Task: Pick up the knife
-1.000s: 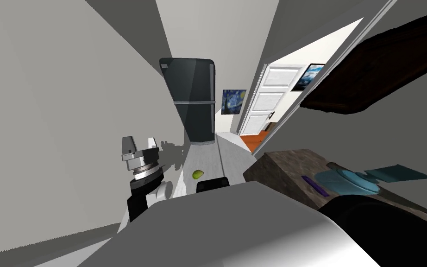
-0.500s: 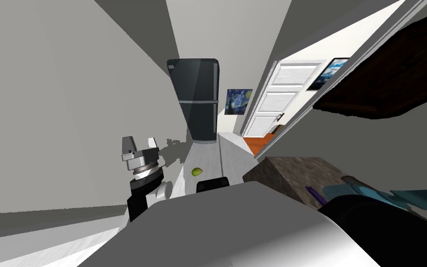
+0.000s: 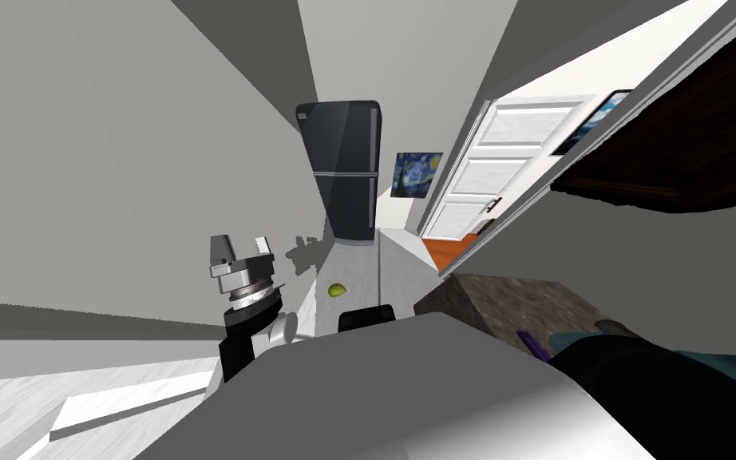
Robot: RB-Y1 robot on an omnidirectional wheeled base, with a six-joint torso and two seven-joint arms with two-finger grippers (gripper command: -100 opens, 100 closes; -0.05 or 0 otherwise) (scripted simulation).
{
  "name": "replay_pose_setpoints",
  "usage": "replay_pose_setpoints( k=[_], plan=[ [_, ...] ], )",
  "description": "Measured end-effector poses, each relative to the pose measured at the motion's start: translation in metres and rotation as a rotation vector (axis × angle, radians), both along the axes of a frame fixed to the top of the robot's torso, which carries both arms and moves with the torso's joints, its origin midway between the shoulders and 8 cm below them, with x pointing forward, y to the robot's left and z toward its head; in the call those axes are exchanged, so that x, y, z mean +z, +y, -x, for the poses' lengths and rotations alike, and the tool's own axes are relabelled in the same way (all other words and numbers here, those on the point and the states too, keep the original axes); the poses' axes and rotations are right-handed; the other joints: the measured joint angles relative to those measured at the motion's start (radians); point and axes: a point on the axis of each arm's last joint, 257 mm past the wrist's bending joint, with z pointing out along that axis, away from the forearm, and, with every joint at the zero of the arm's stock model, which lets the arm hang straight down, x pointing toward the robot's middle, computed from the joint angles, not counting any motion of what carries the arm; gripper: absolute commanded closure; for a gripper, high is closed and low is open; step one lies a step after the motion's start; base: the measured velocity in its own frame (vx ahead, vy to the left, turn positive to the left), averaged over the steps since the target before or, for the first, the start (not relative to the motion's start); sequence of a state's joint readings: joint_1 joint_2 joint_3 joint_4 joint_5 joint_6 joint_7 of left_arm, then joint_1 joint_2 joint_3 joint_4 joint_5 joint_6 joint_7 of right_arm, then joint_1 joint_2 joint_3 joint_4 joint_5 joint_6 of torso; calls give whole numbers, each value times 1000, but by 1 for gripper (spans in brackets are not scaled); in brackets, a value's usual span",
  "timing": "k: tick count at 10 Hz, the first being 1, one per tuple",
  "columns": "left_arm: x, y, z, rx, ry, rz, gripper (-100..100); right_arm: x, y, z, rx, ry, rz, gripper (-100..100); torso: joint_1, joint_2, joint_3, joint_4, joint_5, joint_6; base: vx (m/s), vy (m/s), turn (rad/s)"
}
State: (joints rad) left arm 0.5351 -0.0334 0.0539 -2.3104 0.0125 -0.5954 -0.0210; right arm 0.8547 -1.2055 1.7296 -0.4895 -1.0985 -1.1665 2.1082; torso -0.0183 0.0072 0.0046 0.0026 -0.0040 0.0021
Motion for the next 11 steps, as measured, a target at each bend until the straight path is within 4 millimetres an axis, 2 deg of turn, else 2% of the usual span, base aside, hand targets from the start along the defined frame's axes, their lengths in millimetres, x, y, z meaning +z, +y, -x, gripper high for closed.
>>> replay_pose_setpoints(
  k=[3, 7, 8, 9, 10, 11],
  plan=[
    [0, 0, 0, 0, 0, 0, 0, 4, -16, -3, 49, 17, 28, -100, 7, -4, -2, -1, 1, 1, -53, -88, 43],
    [0, 0, 0, 0, 0, 0, 0, 5, -34, -5, 119, 39, 65, -100, 2, -2, -1, 0, 0, 1, -90, -142, 75],
    [0, 0, 0, 0, 0, 0, 0, 4, -37, -6, 129, 42, 71, -100, 4, -3, -1, 0, 0, 1, -37, -51, 15],
    [0, 0, 0, 0, 0, 0, 0, 4, -37, -6, 131, 43, 72, 0, 9, -5, -2, -1, 1, 2, -7, -11, 0],
    [0, 0, 0, 0, 0, 0, 0, 4, -37, -6, 130, 43, 72, -100, 12, -7, -4, -1, 2, 2, -142, -10, 33],
    [0, 0, 0, 0, 0, 0, 0, 12, -42, -7, 101, 58, 79, -100, 13, -2, -1, -1, 3, 1, -105, 44, 101]
  ],
)
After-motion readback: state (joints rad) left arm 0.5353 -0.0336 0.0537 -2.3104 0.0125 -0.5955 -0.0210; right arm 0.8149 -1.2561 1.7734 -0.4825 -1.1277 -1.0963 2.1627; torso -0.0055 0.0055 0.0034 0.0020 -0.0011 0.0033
